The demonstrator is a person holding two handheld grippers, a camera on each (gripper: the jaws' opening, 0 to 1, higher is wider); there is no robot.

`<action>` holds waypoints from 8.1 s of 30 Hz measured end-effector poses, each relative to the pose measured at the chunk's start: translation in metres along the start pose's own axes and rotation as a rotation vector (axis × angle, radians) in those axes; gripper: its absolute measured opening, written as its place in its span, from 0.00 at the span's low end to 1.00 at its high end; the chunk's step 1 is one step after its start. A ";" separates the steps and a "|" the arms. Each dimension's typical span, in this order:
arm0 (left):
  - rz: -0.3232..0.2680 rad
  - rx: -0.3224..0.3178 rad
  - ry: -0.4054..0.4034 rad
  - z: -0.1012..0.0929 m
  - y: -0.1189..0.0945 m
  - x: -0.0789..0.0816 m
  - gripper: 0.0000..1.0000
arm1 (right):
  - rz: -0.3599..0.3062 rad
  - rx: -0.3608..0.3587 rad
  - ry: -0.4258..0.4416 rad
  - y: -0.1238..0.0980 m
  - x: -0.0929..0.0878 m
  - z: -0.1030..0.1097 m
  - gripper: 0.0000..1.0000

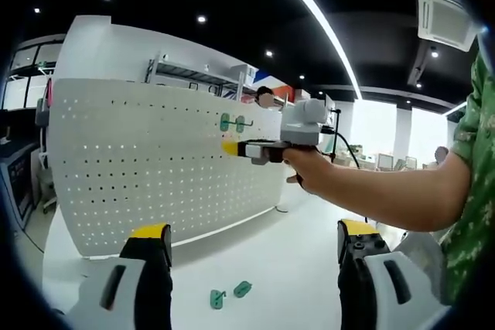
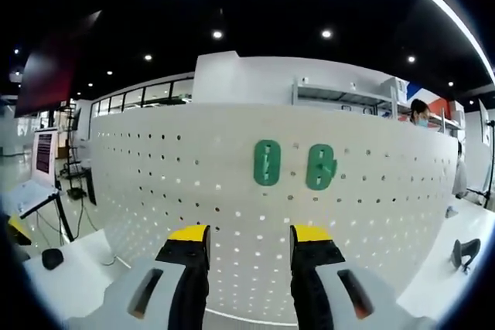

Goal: Insert the hook assembly into the mounting plate slot until the hook locks in place.

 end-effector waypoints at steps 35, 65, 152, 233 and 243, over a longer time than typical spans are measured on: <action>0.021 -0.026 0.016 -0.023 -0.001 -0.006 0.91 | 0.046 0.075 0.016 -0.065 -0.031 0.016 0.42; 0.027 -0.032 0.017 -0.039 -0.006 -0.014 0.91 | 0.090 0.153 -0.033 -0.119 -0.060 0.038 0.41; 0.154 0.032 -0.046 -0.037 -0.016 -0.063 0.90 | 0.364 0.712 -0.474 -0.123 -0.159 0.089 0.32; 0.176 0.046 -0.064 -0.030 -0.018 -0.067 0.89 | 0.452 0.926 -0.688 -0.088 -0.219 0.114 0.05; 0.176 0.050 -0.069 -0.029 -0.019 -0.068 0.89 | 0.452 0.923 -0.691 -0.086 -0.221 0.113 0.04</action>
Point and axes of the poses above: the point that each gripper's makers call its tool centre point, and the gripper's own axes: y roughly forward along the fingers, z roughly to its left, x roughly out of its top, the point moved 6 cm from there along -y, roughly backward along the fingers, and after that the axes turned 2 degrees about -x, right-handed, at the moved point
